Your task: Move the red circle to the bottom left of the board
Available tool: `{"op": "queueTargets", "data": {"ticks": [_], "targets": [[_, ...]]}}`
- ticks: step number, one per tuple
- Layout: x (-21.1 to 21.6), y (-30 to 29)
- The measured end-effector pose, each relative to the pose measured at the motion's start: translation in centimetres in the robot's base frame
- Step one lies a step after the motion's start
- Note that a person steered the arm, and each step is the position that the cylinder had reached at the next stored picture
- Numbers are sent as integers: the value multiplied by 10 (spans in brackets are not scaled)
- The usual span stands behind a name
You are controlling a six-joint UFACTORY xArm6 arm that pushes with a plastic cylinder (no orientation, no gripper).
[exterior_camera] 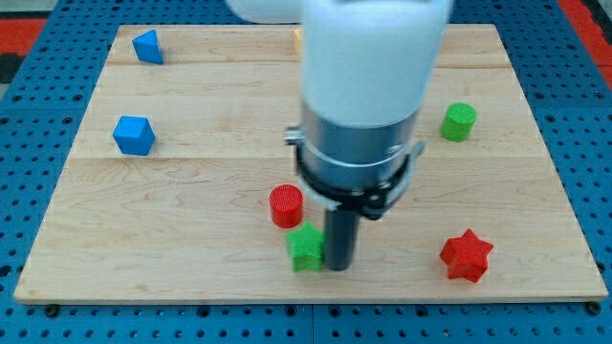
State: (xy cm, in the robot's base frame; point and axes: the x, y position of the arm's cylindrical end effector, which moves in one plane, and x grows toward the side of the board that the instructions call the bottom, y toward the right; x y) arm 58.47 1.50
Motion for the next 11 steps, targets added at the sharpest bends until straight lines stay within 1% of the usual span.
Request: {"op": "queueTargets", "data": {"ticks": [1, 2, 3, 4, 5, 6, 7, 8, 9, 11], "targets": [[0, -45], [-4, -49], [-30, -39], [-59, -41], [-66, -46], [-84, 1], [-101, -5], [-106, -38], [-106, -113], [-103, -205]]}}
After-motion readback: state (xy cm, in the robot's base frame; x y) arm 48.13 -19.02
